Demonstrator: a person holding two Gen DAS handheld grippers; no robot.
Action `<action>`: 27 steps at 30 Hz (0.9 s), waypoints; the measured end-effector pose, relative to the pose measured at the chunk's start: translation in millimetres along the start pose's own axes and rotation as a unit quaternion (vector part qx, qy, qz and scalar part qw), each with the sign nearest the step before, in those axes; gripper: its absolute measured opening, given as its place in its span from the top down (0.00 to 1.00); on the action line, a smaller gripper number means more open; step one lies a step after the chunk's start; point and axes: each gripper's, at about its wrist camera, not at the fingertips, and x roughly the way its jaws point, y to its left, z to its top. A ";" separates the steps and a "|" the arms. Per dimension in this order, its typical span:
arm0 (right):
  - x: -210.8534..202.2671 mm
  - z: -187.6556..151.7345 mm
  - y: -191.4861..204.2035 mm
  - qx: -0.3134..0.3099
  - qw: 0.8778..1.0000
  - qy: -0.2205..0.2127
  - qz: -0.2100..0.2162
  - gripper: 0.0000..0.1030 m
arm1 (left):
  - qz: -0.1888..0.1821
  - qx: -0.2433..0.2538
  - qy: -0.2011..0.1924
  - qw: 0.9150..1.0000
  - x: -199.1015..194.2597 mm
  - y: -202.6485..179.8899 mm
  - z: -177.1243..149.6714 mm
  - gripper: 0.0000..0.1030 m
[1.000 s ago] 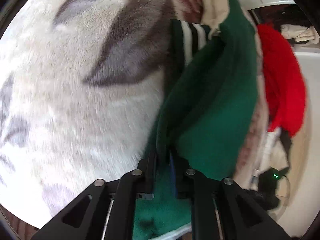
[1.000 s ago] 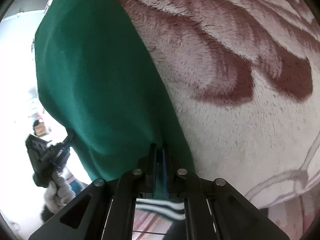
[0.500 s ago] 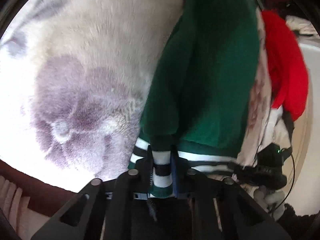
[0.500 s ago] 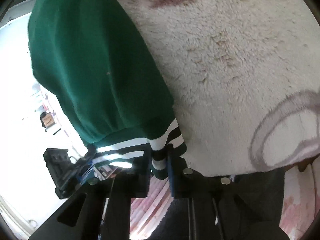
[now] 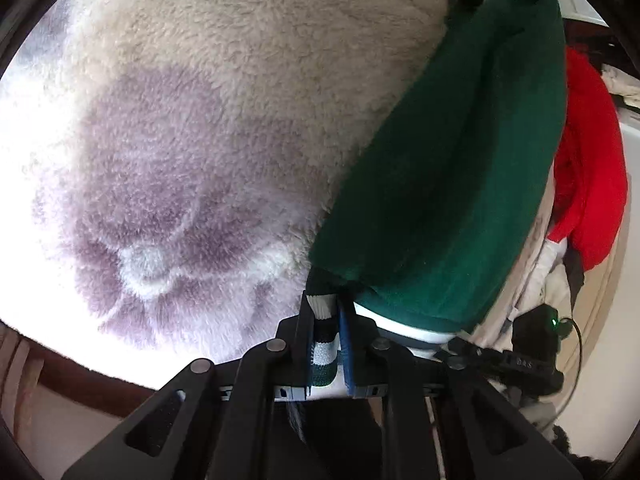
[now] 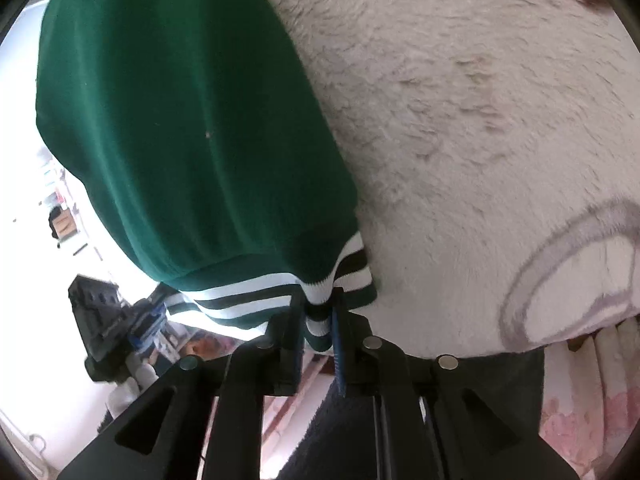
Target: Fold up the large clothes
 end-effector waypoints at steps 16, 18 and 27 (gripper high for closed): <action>-171.0 147.7 69.9 -0.102 0.969 -0.213 0.076 0.27 | -0.119 0.115 -0.145 0.976 -92.5 -164.9 185.9 0.21; -184.7 185.2 89.3 -0.133 0.960 -0.232 0.084 0.27 | -0.121 0.123 -0.150 0.974 -77.9 -185.3 232.6 0.21; -207.2 399.1 157.0 -0.186 0.952 -0.181 0.161 0.12 | -0.132 0.153 -0.088 0.975 -21.4 -218.2 378.3 0.21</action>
